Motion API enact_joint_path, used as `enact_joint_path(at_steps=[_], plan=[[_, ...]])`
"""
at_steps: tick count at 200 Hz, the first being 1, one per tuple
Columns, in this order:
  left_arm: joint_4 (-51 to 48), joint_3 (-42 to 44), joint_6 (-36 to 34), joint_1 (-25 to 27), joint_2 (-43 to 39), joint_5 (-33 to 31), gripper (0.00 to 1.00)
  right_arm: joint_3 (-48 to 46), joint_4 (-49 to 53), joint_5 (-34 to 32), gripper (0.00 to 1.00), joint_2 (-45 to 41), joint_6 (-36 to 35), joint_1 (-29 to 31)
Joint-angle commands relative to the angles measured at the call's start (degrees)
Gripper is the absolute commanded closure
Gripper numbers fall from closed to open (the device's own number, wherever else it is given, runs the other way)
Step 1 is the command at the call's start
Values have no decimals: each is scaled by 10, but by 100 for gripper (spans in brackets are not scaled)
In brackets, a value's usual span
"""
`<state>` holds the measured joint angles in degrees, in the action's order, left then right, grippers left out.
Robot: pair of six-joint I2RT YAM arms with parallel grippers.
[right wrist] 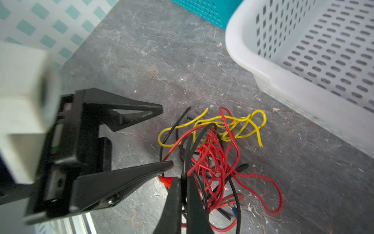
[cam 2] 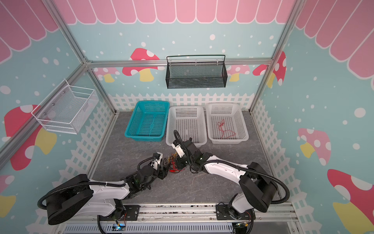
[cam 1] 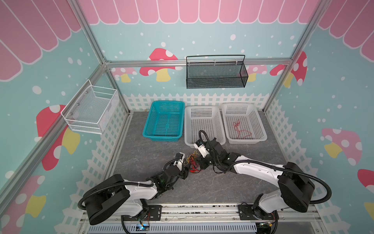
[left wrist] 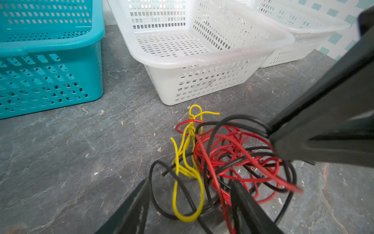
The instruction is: Untangle the cables
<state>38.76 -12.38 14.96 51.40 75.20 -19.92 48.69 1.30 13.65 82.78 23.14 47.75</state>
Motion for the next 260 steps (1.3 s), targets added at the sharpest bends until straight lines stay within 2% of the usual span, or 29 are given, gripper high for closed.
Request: enact_joint_path(at_steps=[1,27,61,78,161,183,233,260], plan=[[16,-8,5,-3,0,-7,37,-13,-44,52,100,-39,-26,5],[21,-4,8,-3,2,-8,46,-19,-53,64,100,-65,-37,5],[0,-6,6,-3,-7,-13,85,-21,-39,4,100,-79,-36,5],[-11,-5,6,-3,-15,-21,100,-22,-25,-22,100,-76,-40,5],[-38,15,1,-3,-84,-44,100,-18,65,-160,96,-32,-54,5],[-54,20,-2,-3,-107,-54,100,-25,69,-164,85,-27,-58,5],[-86,24,-11,-3,-157,-70,100,-26,89,-212,77,-14,-52,5],[-96,26,-16,-3,-180,-67,100,-30,70,-181,73,-23,-66,5]])
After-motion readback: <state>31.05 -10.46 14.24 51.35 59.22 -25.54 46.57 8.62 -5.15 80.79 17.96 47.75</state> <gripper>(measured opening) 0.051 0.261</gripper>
